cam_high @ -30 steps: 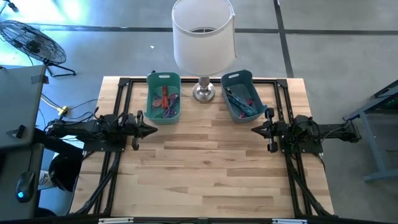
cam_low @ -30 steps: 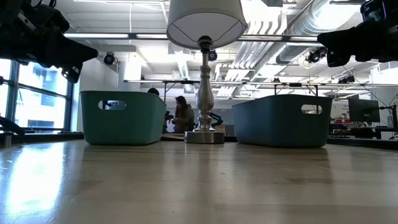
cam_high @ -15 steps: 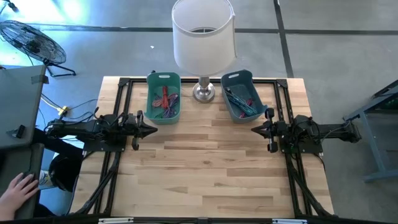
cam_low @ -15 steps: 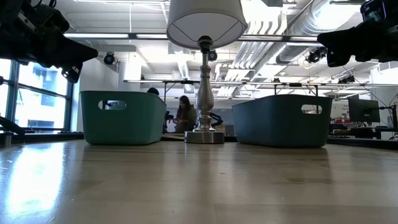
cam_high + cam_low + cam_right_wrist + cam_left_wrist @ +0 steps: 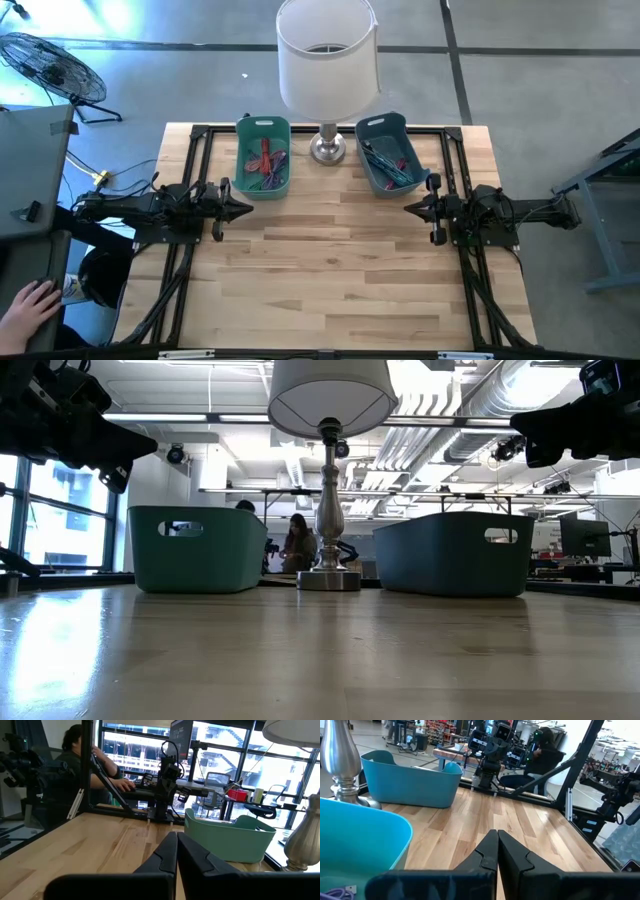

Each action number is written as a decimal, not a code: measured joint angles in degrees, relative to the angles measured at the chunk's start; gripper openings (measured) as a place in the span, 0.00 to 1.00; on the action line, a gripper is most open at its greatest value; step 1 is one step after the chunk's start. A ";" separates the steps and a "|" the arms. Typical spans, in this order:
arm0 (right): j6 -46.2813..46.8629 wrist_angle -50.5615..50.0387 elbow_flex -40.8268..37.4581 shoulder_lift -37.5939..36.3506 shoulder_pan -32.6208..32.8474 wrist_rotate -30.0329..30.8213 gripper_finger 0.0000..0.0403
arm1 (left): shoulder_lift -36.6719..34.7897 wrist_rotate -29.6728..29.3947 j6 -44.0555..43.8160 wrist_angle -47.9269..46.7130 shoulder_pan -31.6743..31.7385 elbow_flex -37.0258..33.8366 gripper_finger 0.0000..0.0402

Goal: Pick & Place USB Port
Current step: Return to Home Position

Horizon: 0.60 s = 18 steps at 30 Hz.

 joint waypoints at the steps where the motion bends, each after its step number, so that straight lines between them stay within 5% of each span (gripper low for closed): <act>1: 0.04 0.00 0.00 0.00 0.02 0.02 0.01 | 0.00 0.00 0.00 0.00 0.00 0.00 0.00; 18: 0.04 -0.01 0.00 0.00 0.01 0.01 0.00 | 0.00 0.00 0.00 0.00 0.00 0.00 0.00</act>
